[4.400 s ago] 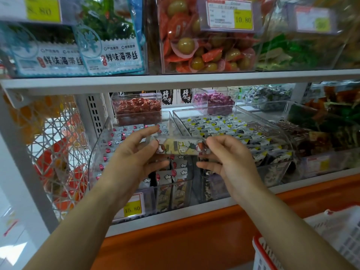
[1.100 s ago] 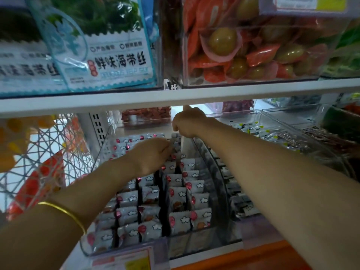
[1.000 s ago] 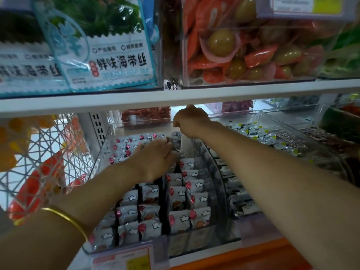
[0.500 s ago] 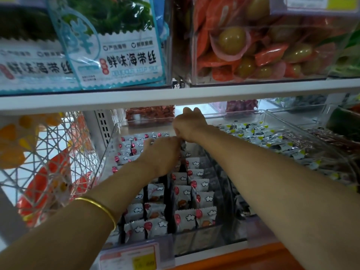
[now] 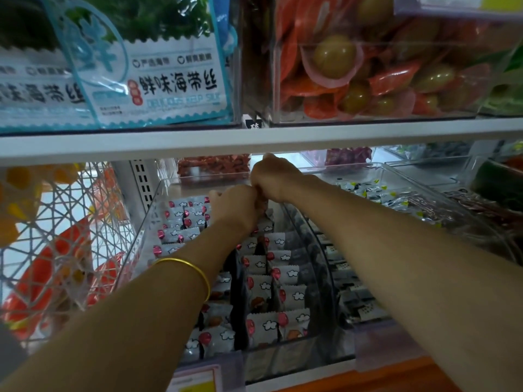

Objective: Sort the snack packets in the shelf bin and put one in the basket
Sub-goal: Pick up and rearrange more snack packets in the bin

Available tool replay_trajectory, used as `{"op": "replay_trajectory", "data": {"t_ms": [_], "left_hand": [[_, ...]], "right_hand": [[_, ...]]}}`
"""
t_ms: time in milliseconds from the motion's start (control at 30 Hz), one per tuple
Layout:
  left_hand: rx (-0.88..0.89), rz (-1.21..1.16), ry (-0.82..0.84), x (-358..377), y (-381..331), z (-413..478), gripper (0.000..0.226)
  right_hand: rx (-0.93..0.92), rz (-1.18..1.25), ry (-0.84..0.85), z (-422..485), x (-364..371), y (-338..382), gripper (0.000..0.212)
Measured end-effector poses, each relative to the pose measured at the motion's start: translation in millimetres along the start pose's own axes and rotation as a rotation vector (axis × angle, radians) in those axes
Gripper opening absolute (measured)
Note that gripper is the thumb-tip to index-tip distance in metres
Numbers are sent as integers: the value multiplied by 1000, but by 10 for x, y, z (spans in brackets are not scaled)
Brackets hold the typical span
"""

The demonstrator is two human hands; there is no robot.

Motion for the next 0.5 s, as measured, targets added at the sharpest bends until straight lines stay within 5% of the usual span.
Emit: {"op": "replay_trajectory", "data": {"t_ms": [233, 500], "left_hand": [[27, -152, 6, -209, 187, -133, 22], [100, -55, 54, -270, 288, -528, 20]], "right_hand": [[-49, -22, 116, 22, 64, 37, 28], [-193, -18, 90, -261, -38, 168, 17]]}}
Point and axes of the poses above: each hand's wrist, its own z-axis towards the middle knuckle, its own x-axis out of the palm, y = z × x, the point moved 7 cm from there along z, towards the middle knuckle, and after that the axes turned 8 degrees about z, right-handed, at the moved point
